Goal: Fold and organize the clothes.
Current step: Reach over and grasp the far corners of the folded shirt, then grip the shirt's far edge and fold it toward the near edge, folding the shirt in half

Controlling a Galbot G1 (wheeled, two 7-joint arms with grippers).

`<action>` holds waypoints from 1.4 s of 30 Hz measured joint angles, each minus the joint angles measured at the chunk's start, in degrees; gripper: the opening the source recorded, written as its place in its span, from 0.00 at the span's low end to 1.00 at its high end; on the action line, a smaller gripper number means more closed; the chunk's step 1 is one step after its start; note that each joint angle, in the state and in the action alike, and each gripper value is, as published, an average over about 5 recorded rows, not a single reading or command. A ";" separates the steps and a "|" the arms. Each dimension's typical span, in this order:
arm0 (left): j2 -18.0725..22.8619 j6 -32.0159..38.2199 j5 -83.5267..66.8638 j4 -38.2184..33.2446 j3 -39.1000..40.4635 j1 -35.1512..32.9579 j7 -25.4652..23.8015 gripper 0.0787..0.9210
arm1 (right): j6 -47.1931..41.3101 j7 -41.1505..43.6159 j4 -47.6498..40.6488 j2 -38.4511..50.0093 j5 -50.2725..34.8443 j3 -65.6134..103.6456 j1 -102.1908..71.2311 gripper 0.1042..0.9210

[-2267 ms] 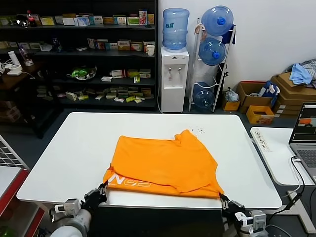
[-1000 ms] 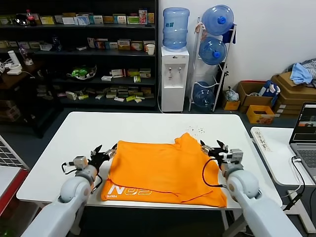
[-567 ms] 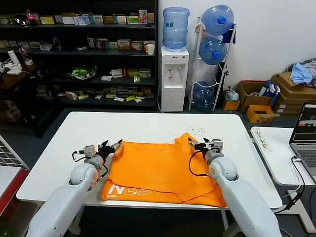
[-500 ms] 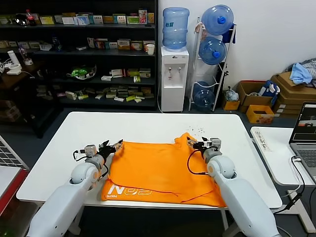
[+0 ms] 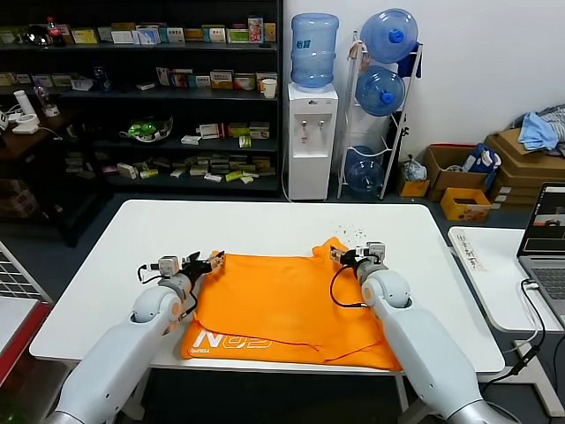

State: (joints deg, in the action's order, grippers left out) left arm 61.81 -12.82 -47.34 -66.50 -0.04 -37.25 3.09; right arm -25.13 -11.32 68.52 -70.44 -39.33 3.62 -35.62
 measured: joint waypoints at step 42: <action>-0.19 3.65 2.57 -5.52 -3.26 -4.22 0.04 0.02 | 5.31 1.08 8.77 4.28 -2.46 1.76 -6.36 0.03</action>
State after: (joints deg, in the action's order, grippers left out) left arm 61.62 -9.17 -44.77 -72.02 -3.30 -41.47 3.13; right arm -19.83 -10.24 77.29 -66.16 -41.80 5.38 -41.97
